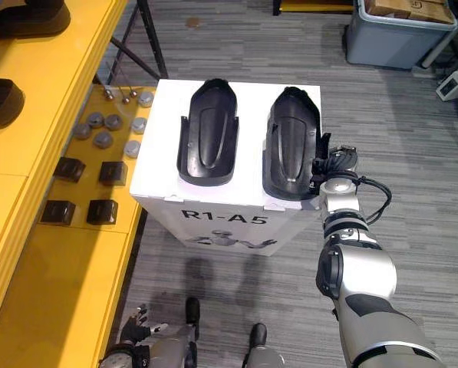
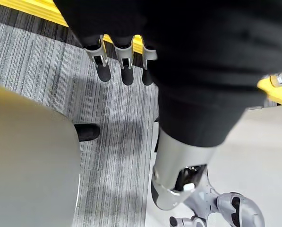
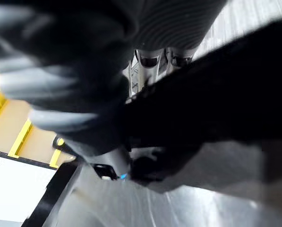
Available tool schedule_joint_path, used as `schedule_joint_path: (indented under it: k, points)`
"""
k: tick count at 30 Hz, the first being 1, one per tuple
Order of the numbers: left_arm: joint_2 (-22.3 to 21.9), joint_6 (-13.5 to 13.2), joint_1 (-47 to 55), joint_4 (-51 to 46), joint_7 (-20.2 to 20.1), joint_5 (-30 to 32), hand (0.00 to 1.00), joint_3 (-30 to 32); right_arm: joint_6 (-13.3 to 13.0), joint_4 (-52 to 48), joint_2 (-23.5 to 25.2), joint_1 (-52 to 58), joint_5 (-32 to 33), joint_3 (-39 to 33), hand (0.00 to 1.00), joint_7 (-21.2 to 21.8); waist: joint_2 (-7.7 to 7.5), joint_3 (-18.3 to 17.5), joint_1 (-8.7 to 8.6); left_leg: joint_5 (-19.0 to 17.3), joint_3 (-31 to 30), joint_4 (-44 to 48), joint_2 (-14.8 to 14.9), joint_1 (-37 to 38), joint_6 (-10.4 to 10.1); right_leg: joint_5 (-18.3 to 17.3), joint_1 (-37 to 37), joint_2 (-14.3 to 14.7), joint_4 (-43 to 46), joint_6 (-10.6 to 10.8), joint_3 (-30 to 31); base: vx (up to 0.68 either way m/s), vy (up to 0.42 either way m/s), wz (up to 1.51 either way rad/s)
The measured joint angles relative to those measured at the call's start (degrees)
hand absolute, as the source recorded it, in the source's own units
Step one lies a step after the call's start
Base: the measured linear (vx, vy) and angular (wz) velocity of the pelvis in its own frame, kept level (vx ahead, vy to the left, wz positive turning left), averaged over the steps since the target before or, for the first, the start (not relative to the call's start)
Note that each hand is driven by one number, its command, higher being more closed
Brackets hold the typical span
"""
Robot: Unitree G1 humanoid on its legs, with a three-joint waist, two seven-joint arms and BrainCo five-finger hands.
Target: Walk over and take plastic housings, then place them on the shelf
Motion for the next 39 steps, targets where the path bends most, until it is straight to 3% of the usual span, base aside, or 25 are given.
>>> schedule_joint_path:
  k: [13,22,25,29,35,39]
  points:
    - [0.09,0.02,0.0,-0.01,-0.26,-0.86,0.0,0.12,-0.14,-5.47,0.18,5.69,0.39,5.67,1.0,1.82,-0.56,-0.26,-0.17,-0.15,1.24,-0.03,0.47,1.93,-0.21,0.0,0.99,0.24,0.34,0.0,1.73,-0.01,0.001,-0.05]
    - [-0.41,0.0,2.3,-0.15,-0.22,-0.88,0.0,3.67,-1.28,-38.56,3.03,25.77,0.61,8.81,1.0,-0.99,-1.51,-3.37,-0.6,-0.18,1.81,0.16,0.44,1.94,-0.2,-0.01,0.19,0.13,0.8,0.03,2.93,-0.01,0.005,-0.05]
    - [-0.95,0.0,4.15,-1.26,-0.2,-0.83,0.0,6.04,-1.97,-44.06,4.47,29.92,0.61,8.76,1.0,-2.03,-1.48,-4.98,-1.25,-0.18,1.75,0.18,0.52,2.0,-0.19,-0.01,0.26,0.21,0.8,0.03,2.9,0.0,0.0,0.0]
    - [-1.28,-0.02,8.15,-10.8,-0.03,-0.82,0.0,10.91,-3.11,-52.79,6.8,35.3,0.55,6.8,1.0,-3.24,-1.45,-6.61,-1.65,-0.18,1.52,0.02,0.73,2.33,-0.19,-0.02,0.28,0.39,0.83,0.03,2.9,-0.05,-0.002,0.0]
    - [-1.71,-0.89,11.16,-32.47,1.68,-0.98,0.0,17.67,-4.41,-63.71,10.12,41.31,0.41,4.24,1.0,-5.76,-1.43,-9.67,-0.9,-0.43,1.59,-0.02,1.38,2.29,-0.46,-0.03,0.5,0.94,-0.17,0.04,3.27,-0.04,-0.007,-0.03]
    - [-2.05,-2.24,11.04,-42.63,3.1,-1.0,0.0,19.24,-5.4,-68.18,12.52,43.46,0.11,4.34,1.0,-6.1,-1.43,-11.17,-0.88,-0.27,1.42,0.04,1.38,2.36,-0.27,0.02,0.84,1.0,-0.21,-0.03,3.03,0.01,-0.003,0.02]
